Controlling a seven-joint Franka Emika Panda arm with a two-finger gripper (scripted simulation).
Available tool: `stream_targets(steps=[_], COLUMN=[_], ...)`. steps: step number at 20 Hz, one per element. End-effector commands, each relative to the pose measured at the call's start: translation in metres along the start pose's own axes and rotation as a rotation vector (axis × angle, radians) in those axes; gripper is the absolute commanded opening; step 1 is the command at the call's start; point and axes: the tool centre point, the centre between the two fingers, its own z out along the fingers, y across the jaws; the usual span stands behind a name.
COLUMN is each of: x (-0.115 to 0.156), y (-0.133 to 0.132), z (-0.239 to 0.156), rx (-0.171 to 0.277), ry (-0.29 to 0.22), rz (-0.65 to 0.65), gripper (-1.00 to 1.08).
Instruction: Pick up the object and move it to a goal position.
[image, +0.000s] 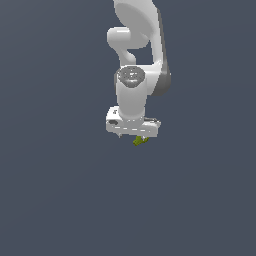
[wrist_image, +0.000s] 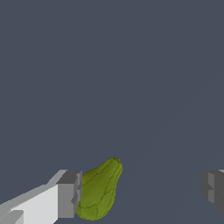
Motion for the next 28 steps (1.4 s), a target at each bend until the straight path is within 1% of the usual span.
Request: stream_targets(steps=[1, 28], x=[-0.003, -0.051], y=[-0.003, -0.029], z=[0.003, 0.041], rx=[-0.001, -0.002], ry=[0.001, 0.024], rz=[0.049, 0.702], gripper=[1.00, 1.00])
